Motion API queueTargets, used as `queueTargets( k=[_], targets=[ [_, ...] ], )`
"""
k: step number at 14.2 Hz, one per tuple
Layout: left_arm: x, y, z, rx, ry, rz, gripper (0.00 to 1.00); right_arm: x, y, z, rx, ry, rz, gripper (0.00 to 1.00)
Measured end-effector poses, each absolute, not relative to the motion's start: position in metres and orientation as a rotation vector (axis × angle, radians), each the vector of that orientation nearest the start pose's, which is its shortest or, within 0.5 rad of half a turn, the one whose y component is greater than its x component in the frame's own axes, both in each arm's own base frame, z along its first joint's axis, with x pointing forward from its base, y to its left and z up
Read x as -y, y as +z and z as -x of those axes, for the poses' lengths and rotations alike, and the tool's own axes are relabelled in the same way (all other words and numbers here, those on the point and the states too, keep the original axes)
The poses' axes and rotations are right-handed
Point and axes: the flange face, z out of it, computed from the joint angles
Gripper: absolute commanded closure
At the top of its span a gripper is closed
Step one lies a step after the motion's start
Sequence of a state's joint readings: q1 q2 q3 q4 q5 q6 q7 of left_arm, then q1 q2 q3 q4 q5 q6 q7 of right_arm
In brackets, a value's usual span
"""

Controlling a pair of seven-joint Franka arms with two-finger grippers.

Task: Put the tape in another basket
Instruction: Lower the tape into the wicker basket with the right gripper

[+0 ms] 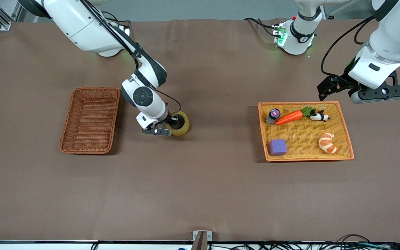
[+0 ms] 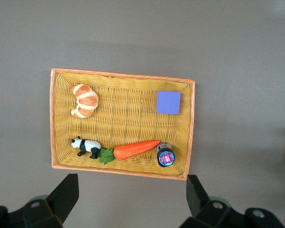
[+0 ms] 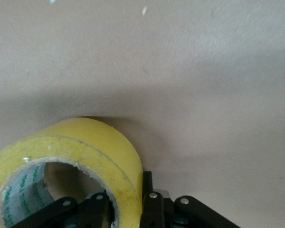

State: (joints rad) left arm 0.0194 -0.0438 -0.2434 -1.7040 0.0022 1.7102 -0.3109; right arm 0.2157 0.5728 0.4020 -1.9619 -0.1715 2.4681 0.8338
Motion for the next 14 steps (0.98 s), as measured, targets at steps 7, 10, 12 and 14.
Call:
queueTargets(
  k=[7,10,12,14],
  targets=[
    [0.106,0.593,-0.542,0.184,-0.057,3.156,0.0,-0.305,0.334,-0.535,-0.156,0.04,3.181,1.0],
    [0.107,0.587,-0.54,0.182,-0.03,3.171,0.0,-0.254,0.394,-0.539,-0.029,0.028,3.256,1.0],
    [0.102,0.584,-0.541,0.167,-0.015,3.174,0.0,-0.211,0.416,-0.542,0.074,0.054,3.286,1.0],
    [0.093,0.582,-0.541,0.159,0.009,3.173,0.0,-0.162,0.426,-0.548,0.123,0.108,3.264,1.0]
  ],
)
